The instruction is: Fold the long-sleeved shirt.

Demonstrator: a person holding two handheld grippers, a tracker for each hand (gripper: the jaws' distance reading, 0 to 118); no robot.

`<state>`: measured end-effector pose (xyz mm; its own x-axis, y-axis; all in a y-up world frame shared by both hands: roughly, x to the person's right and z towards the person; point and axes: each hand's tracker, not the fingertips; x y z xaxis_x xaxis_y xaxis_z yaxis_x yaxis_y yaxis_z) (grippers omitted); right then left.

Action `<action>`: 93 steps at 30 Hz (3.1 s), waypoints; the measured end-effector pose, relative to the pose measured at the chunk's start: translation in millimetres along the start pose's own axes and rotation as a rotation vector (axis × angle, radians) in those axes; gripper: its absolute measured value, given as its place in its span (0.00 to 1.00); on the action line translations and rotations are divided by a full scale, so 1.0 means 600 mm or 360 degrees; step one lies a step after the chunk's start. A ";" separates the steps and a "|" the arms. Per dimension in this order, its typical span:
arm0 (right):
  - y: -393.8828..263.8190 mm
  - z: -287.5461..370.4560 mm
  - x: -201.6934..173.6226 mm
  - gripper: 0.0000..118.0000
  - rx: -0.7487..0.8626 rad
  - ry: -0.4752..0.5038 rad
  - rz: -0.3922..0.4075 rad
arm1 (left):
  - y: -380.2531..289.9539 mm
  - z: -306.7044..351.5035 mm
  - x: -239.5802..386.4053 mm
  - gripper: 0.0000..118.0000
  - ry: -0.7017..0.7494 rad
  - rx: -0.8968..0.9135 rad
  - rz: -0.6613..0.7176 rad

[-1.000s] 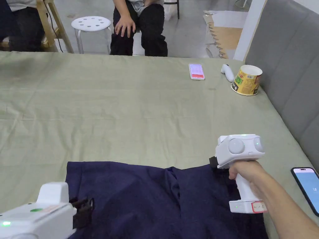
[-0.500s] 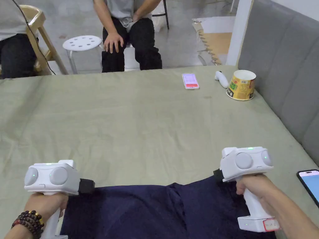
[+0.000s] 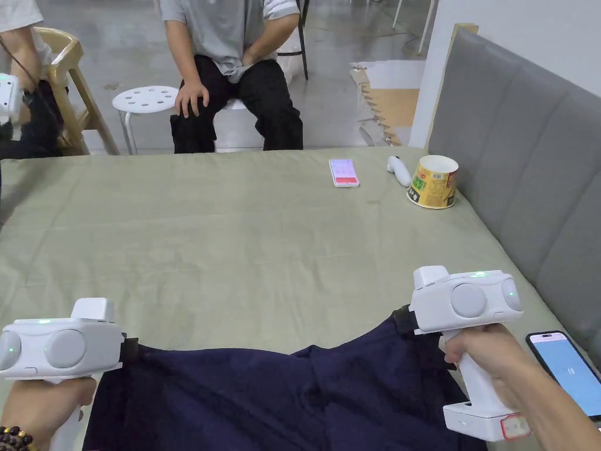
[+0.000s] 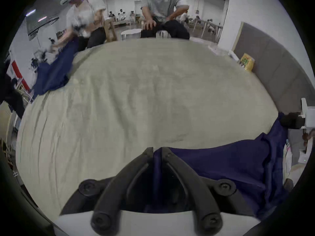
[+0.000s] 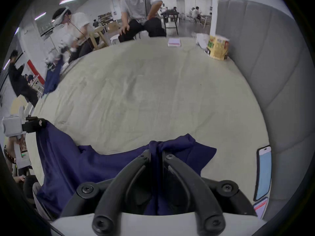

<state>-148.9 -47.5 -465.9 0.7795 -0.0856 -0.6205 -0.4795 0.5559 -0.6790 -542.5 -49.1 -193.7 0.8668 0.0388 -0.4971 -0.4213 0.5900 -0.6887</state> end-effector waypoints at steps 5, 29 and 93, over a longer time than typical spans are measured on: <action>-0.048 0.095 -0.009 0.08 0.0176 0.0027 -0.0007 | -0.033 0.112 -0.007 0.10 -0.0076 0.0232 -0.0003; -0.454 0.314 -0.028 0.05 0.0074 0.0055 -0.0117 | -0.425 0.296 -0.012 0.10 -0.0019 0.0102 0.0103; -0.367 0.322 -0.128 0.00 0.0190 0.0038 0.0127 | -0.420 0.042 -0.100 0.94 -0.1437 -0.0496 0.1244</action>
<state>-25.5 -3.3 -192.8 0.7304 -0.0557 -0.6808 -0.4873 0.6559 -0.5765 -481.5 -179.6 23.2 0.1748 0.9106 -0.3746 -0.8474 -0.0545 -0.5281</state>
